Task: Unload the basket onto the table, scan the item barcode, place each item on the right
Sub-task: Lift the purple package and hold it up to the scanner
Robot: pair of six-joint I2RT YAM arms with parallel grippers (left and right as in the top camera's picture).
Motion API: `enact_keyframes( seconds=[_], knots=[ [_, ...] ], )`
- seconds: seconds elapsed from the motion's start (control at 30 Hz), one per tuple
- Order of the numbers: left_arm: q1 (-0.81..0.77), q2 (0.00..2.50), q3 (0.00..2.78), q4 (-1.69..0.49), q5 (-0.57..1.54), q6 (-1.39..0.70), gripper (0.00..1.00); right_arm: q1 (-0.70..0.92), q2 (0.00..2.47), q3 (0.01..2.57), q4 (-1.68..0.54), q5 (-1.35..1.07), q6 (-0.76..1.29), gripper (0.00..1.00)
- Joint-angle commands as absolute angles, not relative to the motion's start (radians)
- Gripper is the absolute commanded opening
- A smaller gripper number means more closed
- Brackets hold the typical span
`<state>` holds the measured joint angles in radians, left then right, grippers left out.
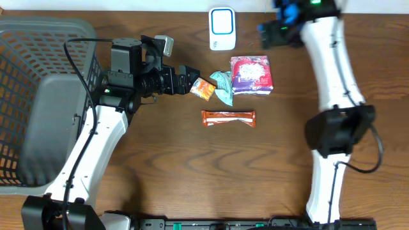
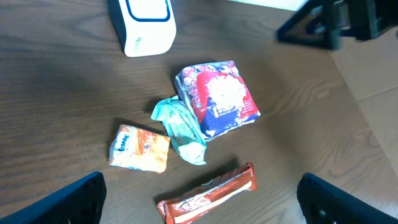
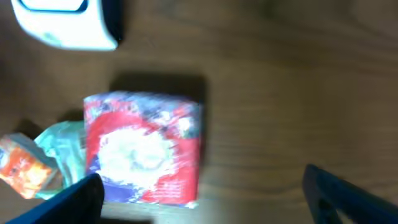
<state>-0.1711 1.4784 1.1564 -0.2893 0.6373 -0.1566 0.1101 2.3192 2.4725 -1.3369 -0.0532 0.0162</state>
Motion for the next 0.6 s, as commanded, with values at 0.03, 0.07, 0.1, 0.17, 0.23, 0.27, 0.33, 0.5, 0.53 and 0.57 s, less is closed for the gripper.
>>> enact_keyframes(
  seconds=[0.03,0.07,0.1,0.17,0.23,0.27,0.33,0.5,0.53,0.57],
  knots=[
    [-0.167,1.483,1.161,-0.291,0.639,-0.146,0.98,-0.015,2.358,2.361,-1.301,-0.465,-0.123,0.9],
    [-0.167,1.483,1.161,-0.291,0.639,-0.146,0.98,-0.032,2.365,2.32,-1.275,-0.525,-0.13,0.88],
    [-0.167,1.483,1.161,-0.291,0.64,-0.146,0.98,-0.042,2.37,2.289,-1.251,-0.566,-0.131,0.88],
    [-0.167,1.483,1.161,-0.291,0.639,-0.146,0.98,-0.064,2.375,2.152,-1.137,-0.698,-0.141,0.88],
    [-0.167,1.483,1.161,-0.291,0.639,-0.146,0.98,-0.064,2.375,2.057,-1.066,-0.732,-0.14,0.88],
    [-0.167,1.483,1.161,-0.291,0.639,-0.146,0.98,-0.057,2.375,1.997,-1.018,-0.748,-0.14,0.87],
    [-0.167,1.483,1.161,-0.291,0.639,-0.146,0.98,-0.025,2.375,1.869,-0.919,-0.758,-0.134,0.76],
    [-0.167,1.483,1.161,-0.291,0.639,-0.146,0.98,0.003,2.375,1.792,-0.821,-0.731,-0.054,0.21],
    [-0.167,1.483,1.161,-0.291,0.639,-0.146,0.98,0.004,2.373,1.804,-0.821,-0.731,-0.039,0.09],
    [-0.167,1.483,1.161,-0.291,0.639,-0.146,0.98,0.005,2.372,1.828,-0.824,-0.731,-0.015,0.01]
  ],
)
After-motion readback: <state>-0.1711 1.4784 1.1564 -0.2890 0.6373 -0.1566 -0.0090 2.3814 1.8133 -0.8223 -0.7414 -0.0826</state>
